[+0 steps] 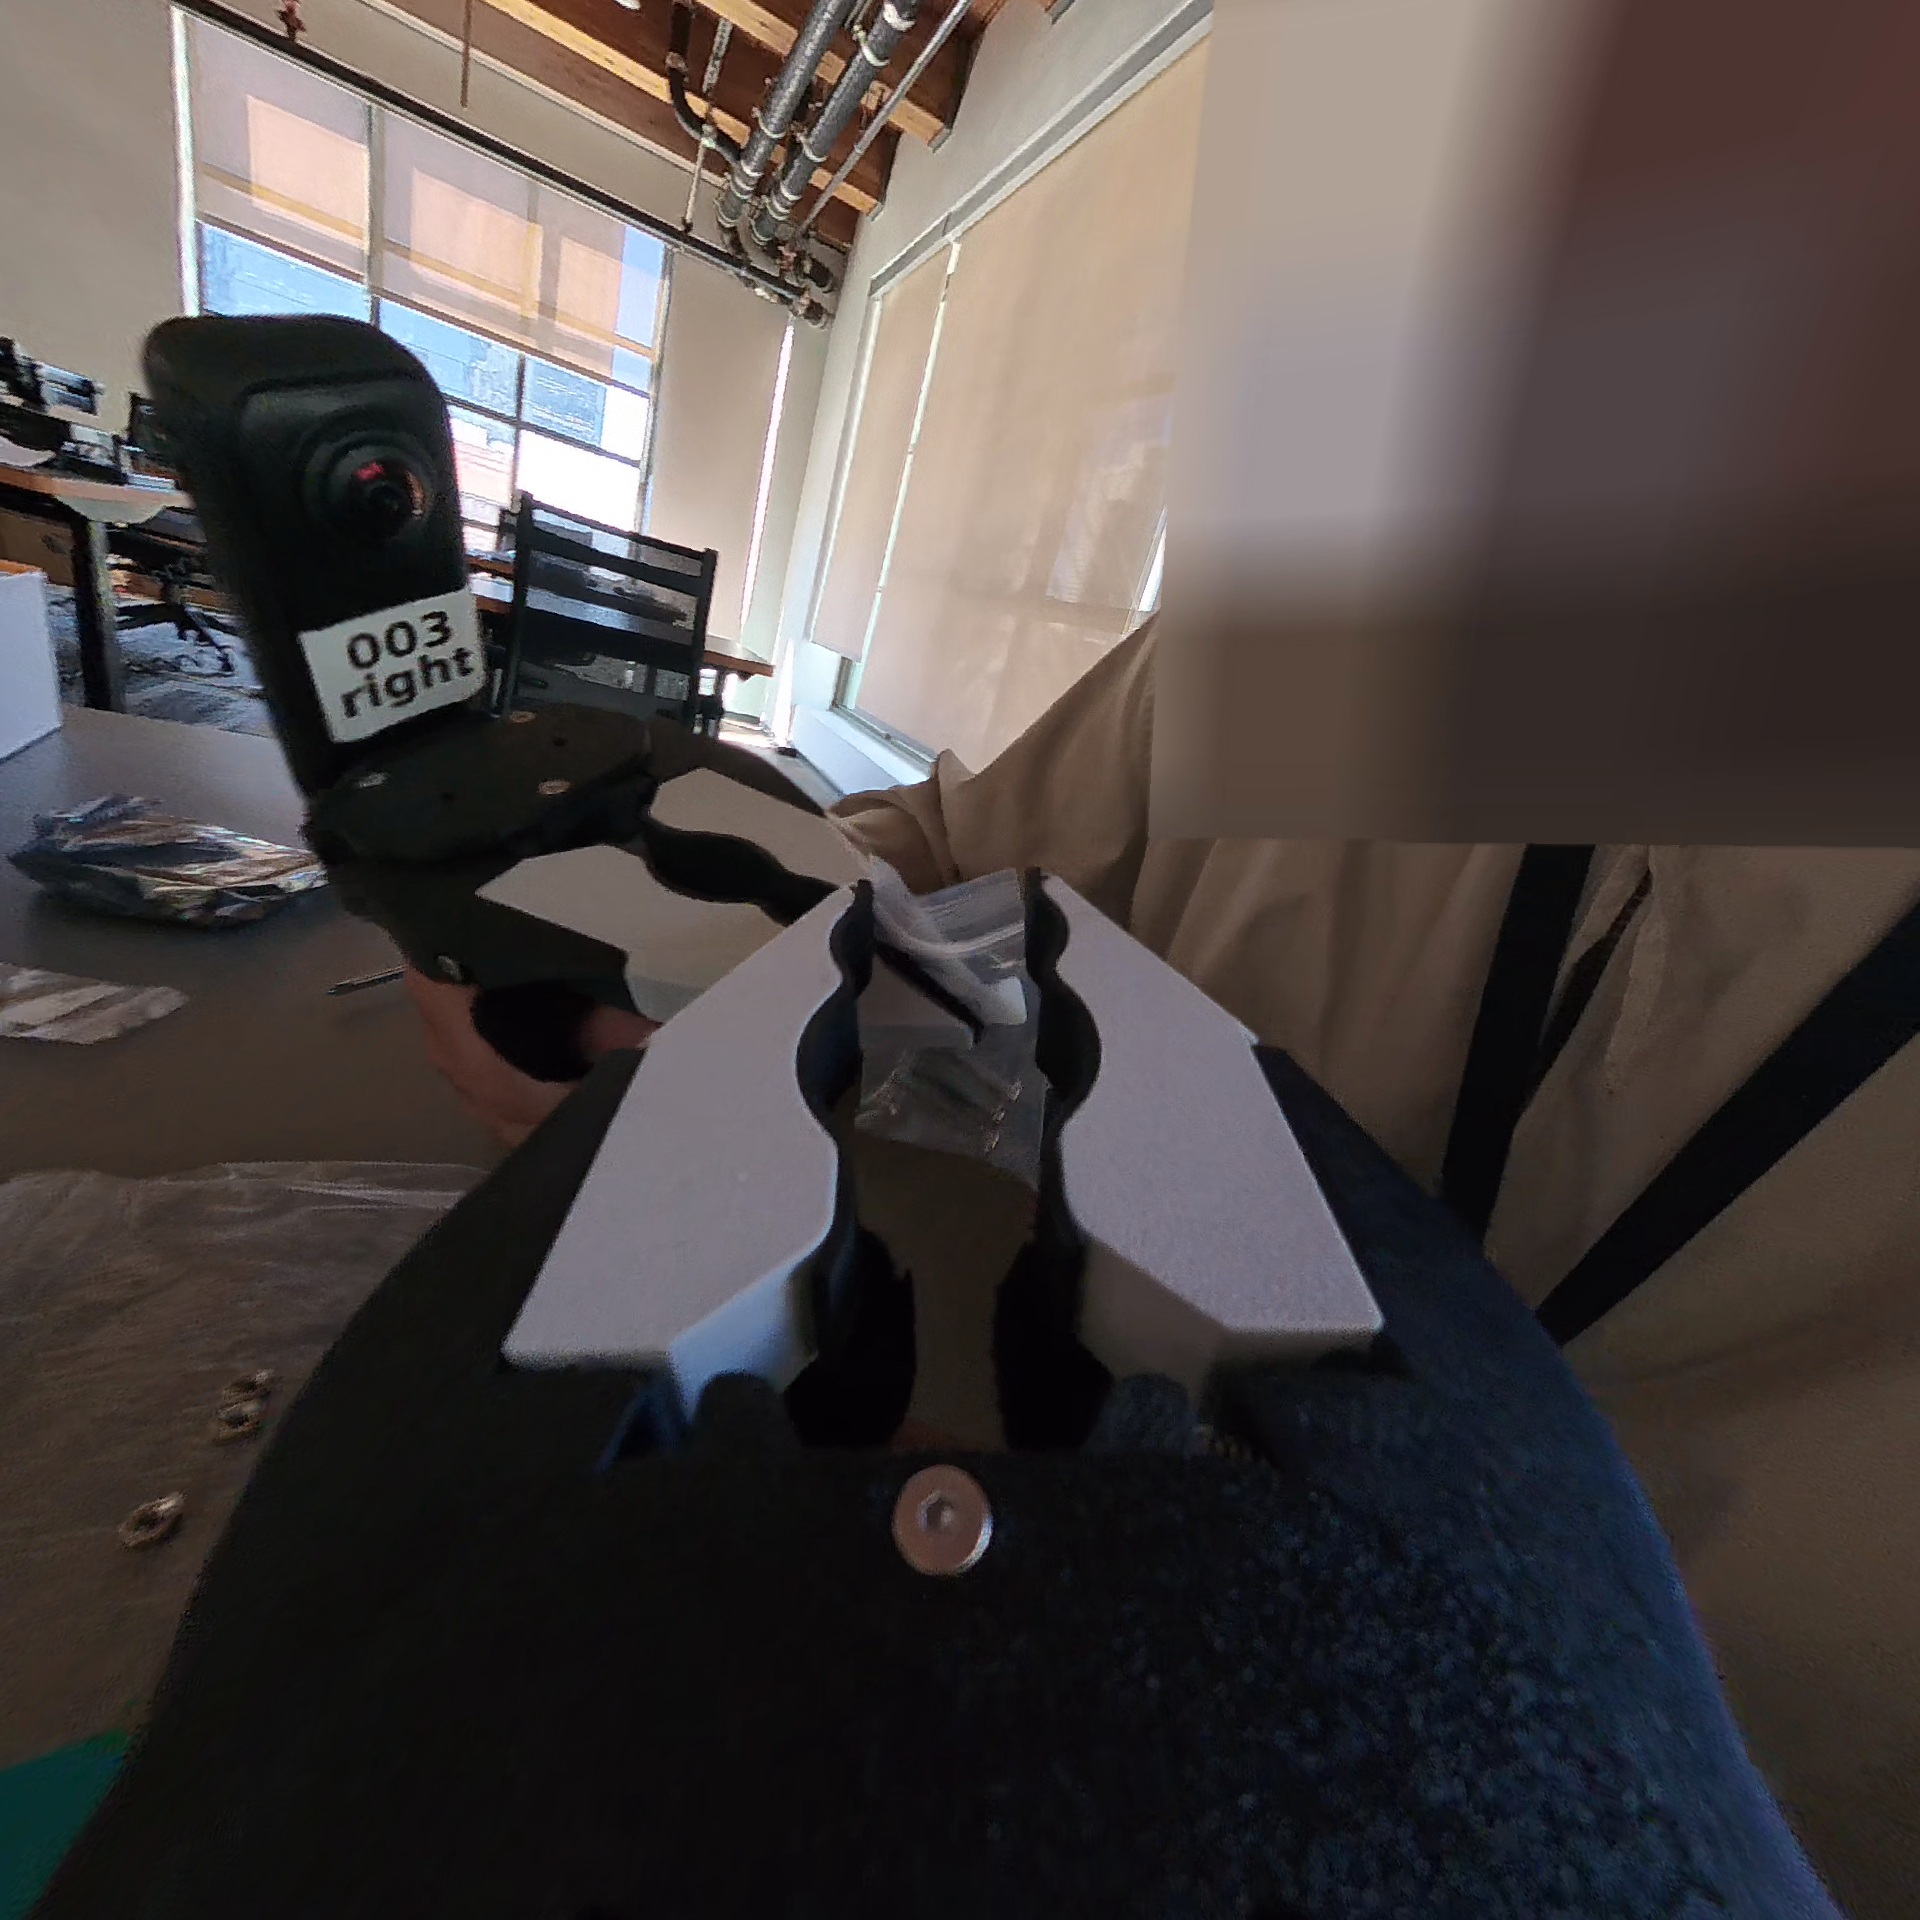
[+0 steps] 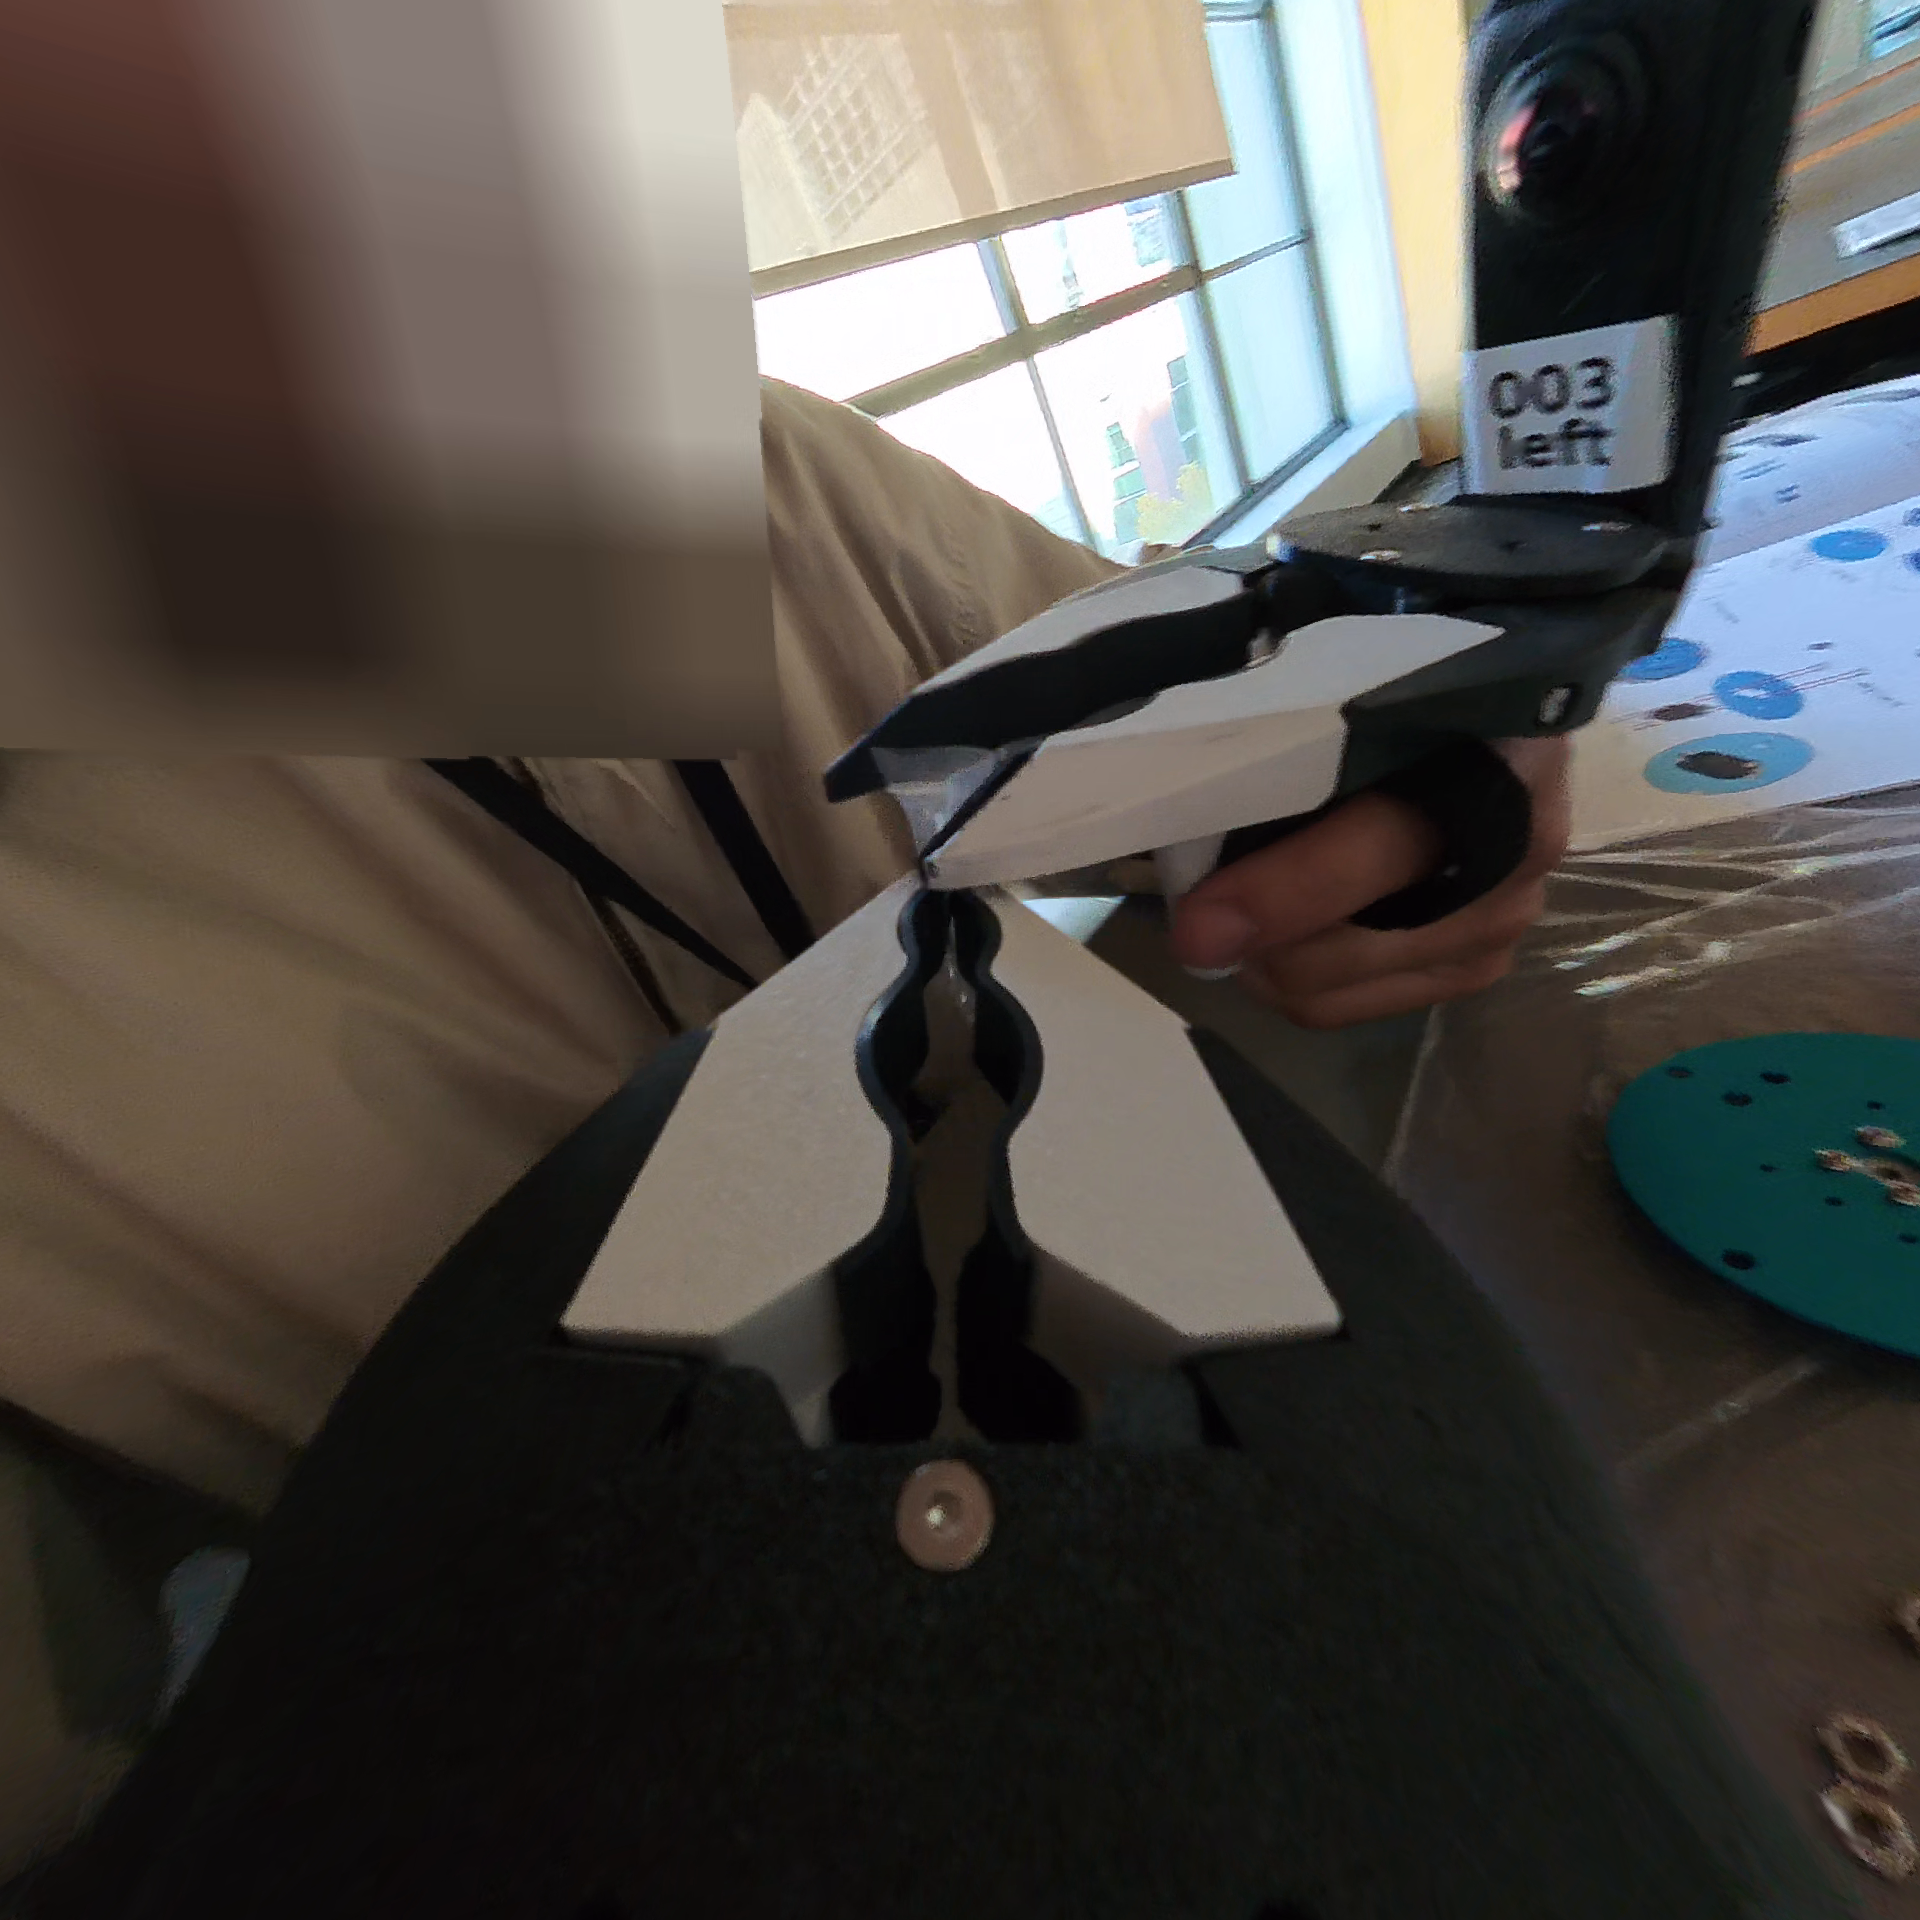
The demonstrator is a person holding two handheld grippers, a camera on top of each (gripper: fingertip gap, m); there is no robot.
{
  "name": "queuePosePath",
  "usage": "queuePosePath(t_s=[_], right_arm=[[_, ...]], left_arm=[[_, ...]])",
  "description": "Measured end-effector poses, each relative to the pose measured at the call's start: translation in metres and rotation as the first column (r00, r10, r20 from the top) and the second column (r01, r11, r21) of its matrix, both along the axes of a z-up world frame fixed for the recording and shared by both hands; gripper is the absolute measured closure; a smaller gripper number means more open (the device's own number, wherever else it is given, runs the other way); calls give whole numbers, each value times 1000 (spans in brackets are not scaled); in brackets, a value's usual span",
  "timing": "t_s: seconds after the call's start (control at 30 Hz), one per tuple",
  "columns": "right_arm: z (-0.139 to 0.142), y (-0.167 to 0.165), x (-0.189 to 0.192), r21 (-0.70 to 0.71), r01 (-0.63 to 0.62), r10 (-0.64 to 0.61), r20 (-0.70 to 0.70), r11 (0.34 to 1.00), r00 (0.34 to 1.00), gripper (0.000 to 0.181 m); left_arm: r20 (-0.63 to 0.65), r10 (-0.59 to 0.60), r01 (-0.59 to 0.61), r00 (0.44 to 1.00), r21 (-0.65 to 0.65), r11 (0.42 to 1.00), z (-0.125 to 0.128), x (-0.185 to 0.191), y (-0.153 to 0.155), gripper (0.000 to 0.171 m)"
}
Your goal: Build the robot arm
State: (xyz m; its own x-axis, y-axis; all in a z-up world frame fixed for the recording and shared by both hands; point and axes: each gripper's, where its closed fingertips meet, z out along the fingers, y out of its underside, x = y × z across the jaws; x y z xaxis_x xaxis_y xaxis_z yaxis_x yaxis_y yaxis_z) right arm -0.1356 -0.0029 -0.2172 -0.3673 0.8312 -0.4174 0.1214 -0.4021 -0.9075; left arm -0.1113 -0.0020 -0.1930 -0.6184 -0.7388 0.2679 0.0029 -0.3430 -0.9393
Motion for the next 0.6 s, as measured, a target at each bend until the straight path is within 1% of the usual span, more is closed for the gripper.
queuePosePath(t_s=[0.07, 0.13, 0.17, 0.2, 0.27, 0.33, 0.4, 0.5, 0.53, 0.6], right_arm=[[-4, 15, 0, 32, 88, -89, 21, 996, 996, 179], [-9, 36, 3, 64, 202, -205, 50, 977, 977, 176], [-12, 44, 5, 69, 243, -248, 68, 968, 966, 176], [-14, 49, 8, 66, 263, -268, 80, 963, 960, 176], [-18, 66, 13, 73, 339, -345, 108, 938, 932, 175], [-19, 79, 20, 73, 400, -406, 116, 914, 907, 178], [-23, 91, 28, 70, 450, -455, 143, 891, 879, 181], [-34, 101, 34, 149, 483, -504, 180, 863, 845, 181], [-35, 104, 36, 172, 497, -524, 189, 850, 831, 181], [-38, 108, 40, 221, 515, -557, 221, 828, 801, 181]], left_arm=[[-8, 69, -68, 998, 32, 997, -3, 4, 11, 146], [-20, 171, -169, 985, 85, 982, -8, 9, 27, 150], [-23, 216, -212, 976, 110, 971, -10, 11, 35, 155], [-25, 259, -254, 966, 131, 958, -12, 12, 43, 164], [-20, 339, -331, 940, 171, 928, -14, 13, 58, 171], [-41, 437, -415, 898, 243, 877, -23, 16, 76, 171], [-49, 486, -457, 873, 269, 848, -27, 17, 87, 171], [-76, 542, -506, 837, 273, 818, -30, 16, 103, 171], [-97, 568, -522, 817, 294, 801, -34, 16, 109, 170], [-131, 631, -554, 764, 366, 747, -43, 15, 123, 164]])
